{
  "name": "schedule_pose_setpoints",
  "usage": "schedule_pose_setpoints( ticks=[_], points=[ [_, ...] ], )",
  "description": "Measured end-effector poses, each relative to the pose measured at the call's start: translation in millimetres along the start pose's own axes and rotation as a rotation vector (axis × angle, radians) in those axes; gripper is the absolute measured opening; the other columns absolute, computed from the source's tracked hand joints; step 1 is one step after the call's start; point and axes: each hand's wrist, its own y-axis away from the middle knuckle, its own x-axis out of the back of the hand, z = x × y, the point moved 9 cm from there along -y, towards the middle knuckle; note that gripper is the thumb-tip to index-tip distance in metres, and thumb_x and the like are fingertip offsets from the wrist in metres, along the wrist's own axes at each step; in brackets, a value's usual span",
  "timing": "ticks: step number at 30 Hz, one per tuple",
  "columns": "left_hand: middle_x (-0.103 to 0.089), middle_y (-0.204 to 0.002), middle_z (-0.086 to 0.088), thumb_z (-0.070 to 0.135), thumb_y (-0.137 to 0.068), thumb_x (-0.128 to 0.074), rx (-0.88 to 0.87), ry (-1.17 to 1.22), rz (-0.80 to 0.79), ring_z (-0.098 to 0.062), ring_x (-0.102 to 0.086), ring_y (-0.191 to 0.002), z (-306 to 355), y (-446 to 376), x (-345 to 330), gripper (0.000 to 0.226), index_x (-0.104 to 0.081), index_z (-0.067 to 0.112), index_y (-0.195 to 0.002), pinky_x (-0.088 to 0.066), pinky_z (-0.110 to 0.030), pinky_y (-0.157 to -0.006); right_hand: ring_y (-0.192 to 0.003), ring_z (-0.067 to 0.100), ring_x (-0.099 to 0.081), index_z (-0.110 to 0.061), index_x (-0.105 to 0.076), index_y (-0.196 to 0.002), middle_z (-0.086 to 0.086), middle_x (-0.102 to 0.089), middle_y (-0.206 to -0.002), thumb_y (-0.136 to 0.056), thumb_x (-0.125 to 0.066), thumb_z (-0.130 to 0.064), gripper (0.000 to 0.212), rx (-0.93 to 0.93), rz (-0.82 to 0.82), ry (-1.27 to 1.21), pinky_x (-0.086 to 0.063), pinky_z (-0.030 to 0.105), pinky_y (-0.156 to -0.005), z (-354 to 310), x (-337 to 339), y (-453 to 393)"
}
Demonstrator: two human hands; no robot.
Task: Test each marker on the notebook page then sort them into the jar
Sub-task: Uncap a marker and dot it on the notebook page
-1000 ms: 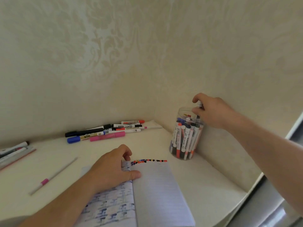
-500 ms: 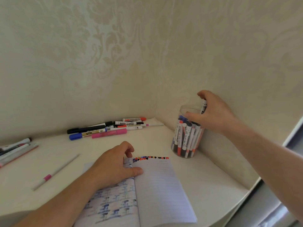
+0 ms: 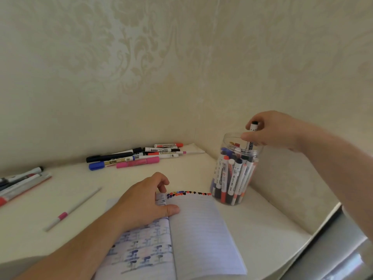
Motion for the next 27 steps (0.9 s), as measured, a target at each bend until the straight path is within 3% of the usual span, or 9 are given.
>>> schedule_pose_setpoints(
  ticks=[3,5,7,9,12,15,18,22,27],
  points=[
    [-0.056,-0.111,0.026,0.077,-0.067,-0.076,-0.001,-0.010,-0.004,0.000,-0.057,-0.086,1,0,0,0.069,-0.041,0.048,-0.119,-0.042,-0.017,-0.069,-0.066,0.022,-0.059,-0.014,-0.067,-0.084,0.009,-0.068,-0.077,-0.093,-0.072,-0.051,0.039,0.037,0.054,0.001,-0.046,0.033,-0.060,2,0,7],
    [-0.056,-0.111,0.026,0.076,-0.067,-0.077,-0.004,-0.010,-0.001,0.000,-0.056,-0.086,1,0,0,0.068,-0.042,0.048,-0.119,-0.042,-0.017,-0.069,-0.063,0.020,-0.055,-0.017,-0.068,-0.084,0.007,-0.063,-0.072,-0.096,-0.072,-0.046,0.032,0.082,0.198,-0.198,-0.042,0.031,-0.058,-2,15,11],
    [-0.055,-0.111,0.026,0.075,-0.068,-0.078,-0.001,-0.005,0.002,0.001,-0.056,-0.087,1,1,0,0.068,-0.042,0.048,-0.119,-0.043,-0.018,-0.070,-0.061,0.018,-0.054,-0.022,-0.069,-0.087,0.002,-0.061,-0.067,-0.096,-0.071,-0.037,0.018,0.123,0.358,-0.574,-0.041,0.031,-0.059,-3,38,13],
    [-0.055,-0.111,0.026,0.074,-0.068,-0.078,0.004,-0.001,0.004,0.001,-0.056,-0.087,0,1,0,0.068,-0.042,0.048,-0.119,-0.043,-0.018,-0.071,-0.058,0.012,-0.057,-0.030,-0.066,-0.089,-0.006,-0.064,-0.061,-0.100,-0.065,-0.025,0.012,0.213,0.374,-0.719,-0.041,0.031,-0.059,-9,44,14],
    [-0.056,-0.111,0.026,0.075,-0.067,-0.077,0.003,0.005,0.008,0.001,-0.056,-0.088,0,2,0,0.068,-0.043,0.048,-0.119,-0.043,-0.018,-0.072,-0.079,0.007,-0.063,-0.040,-0.057,-0.104,-0.015,-0.076,-0.104,-0.103,-0.059,-0.037,0.004,0.310,0.214,-0.396,-0.045,0.030,-0.071,-30,14,25],
    [-0.056,-0.112,0.026,0.075,-0.069,-0.077,0.000,0.008,0.004,0.001,-0.056,-0.090,0,2,1,0.068,-0.043,0.047,-0.120,-0.045,-0.020,-0.074,-0.117,0.010,-0.061,-0.047,-0.043,-0.122,-0.021,-0.061,-0.137,-0.078,-0.074,-0.069,0.058,0.230,0.043,-0.180,-0.049,0.037,-0.095,-25,-25,29],
    [-0.056,-0.113,0.025,0.075,-0.069,-0.077,-0.005,0.012,-0.003,0.000,-0.056,-0.091,1,2,1,0.068,-0.044,0.046,-0.121,-0.045,-0.020,-0.074,-0.113,0.017,-0.066,-0.045,-0.037,-0.128,-0.008,-0.063,-0.133,-0.055,-0.079,-0.084,0.093,0.151,0.006,-0.123,-0.053,0.037,-0.092,-17,-41,23],
    [-0.056,-0.112,0.025,0.074,-0.069,-0.078,-0.003,0.002,0.002,0.000,-0.056,-0.088,1,1,1,0.068,-0.045,0.045,-0.120,-0.045,-0.020,-0.073,-0.092,0.010,-0.064,-0.038,-0.037,-0.134,-0.004,-0.058,-0.122,-0.069,-0.084,-0.067,0.085,0.112,-0.056,0.027,-0.051,0.033,-0.075,-23,-41,15],
    [-0.057,-0.110,0.024,0.075,-0.068,-0.078,-0.006,-0.006,0.012,0.000,-0.056,-0.087,1,1,1,0.066,-0.045,0.046,-0.118,-0.045,-0.021,-0.072,-0.102,0.011,-0.063,-0.041,-0.045,-0.131,-0.015,-0.060,-0.124,-0.060,-0.090,-0.060,0.086,0.154,-0.227,0.192,-0.060,0.037,-0.085,-46,-24,11]
  ],
)
